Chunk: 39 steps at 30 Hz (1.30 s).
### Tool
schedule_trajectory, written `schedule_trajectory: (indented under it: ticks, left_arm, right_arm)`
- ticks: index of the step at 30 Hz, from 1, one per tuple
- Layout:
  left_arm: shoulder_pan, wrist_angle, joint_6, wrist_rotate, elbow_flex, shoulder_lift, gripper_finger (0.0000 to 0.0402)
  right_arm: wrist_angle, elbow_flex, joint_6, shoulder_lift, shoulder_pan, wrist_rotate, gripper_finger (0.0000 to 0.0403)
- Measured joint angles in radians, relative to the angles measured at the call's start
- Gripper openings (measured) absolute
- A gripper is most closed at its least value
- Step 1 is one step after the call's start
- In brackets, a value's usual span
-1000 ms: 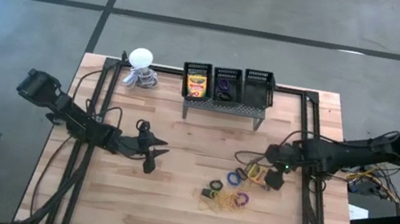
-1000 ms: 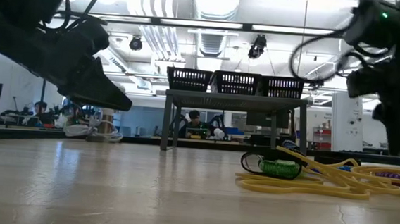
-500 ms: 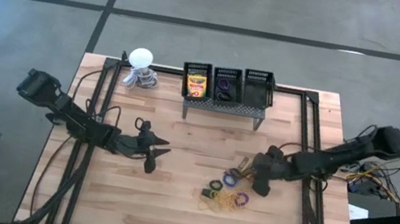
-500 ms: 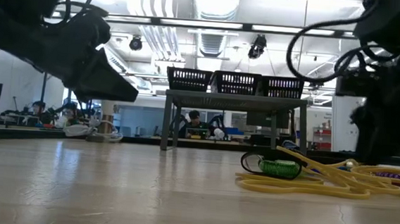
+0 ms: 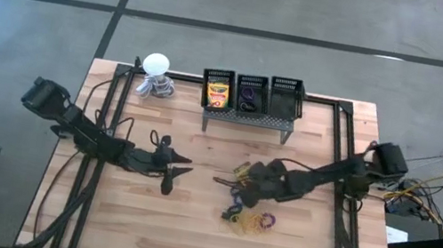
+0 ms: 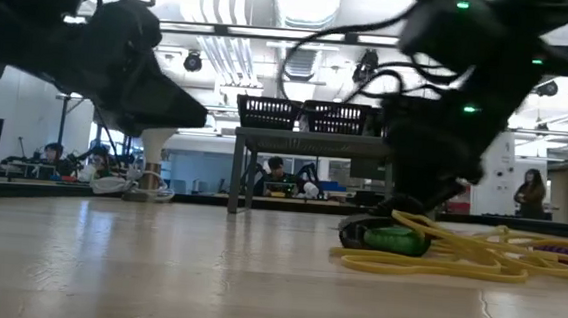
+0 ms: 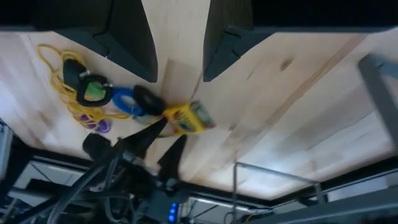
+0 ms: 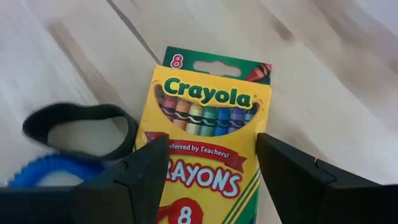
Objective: Pick & Place Office Desk Supplies
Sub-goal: Put the yellow crayon box into the left black bin on the shelf
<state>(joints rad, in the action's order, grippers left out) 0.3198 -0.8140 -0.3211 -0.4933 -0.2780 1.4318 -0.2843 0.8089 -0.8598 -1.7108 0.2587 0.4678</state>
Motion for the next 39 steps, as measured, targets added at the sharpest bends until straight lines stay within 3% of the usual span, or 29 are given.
schedule_trajectory:
  ticks: [8, 14, 18, 22, 29, 31, 39]
  left_arm:
    - [0.002, 0.002, 0.063, 0.140, -0.152, 0.194, 0.0135]
    - [-0.023, 0.005, 0.003, 0.275, -0.253, 0.344, 0.0135]
    - [-0.081, 0.020, -0.029, 0.410, -0.310, 0.408, 0.0134]
    - [-0.137, 0.097, -0.051, 0.479, -0.373, 0.477, 0.0114]
    - [-0.197, 0.180, -0.045, 0.518, -0.512, 0.600, 0.0025]
    - [-0.208, 0.198, -0.043, 0.524, -0.531, 0.607, 0.0007]
    - [-0.251, 0.245, -0.019, 0.520, -0.592, 0.635, 0.0007]
  right_arm:
    - [0.104, 0.125, 0.187, -0.067, -0.020, 0.000, 0.0231]
    - [0.058, 0.074, 0.250, 0.068, -0.023, -0.010, 0.0231]
    - [0.056, -0.050, 0.228, 0.180, -0.077, -0.144, 0.0229]
    - [0.117, -0.178, 0.201, 0.257, -0.163, -0.257, 0.0228]
    - [0.462, -0.339, 0.208, 0.257, -0.309, -0.574, 0.0228]
    - [0.502, -0.340, 0.207, 0.234, -0.325, -0.605, 0.0228]
    - [0.513, -0.270, 0.210, 0.090, -0.341, -0.672, 0.0228]
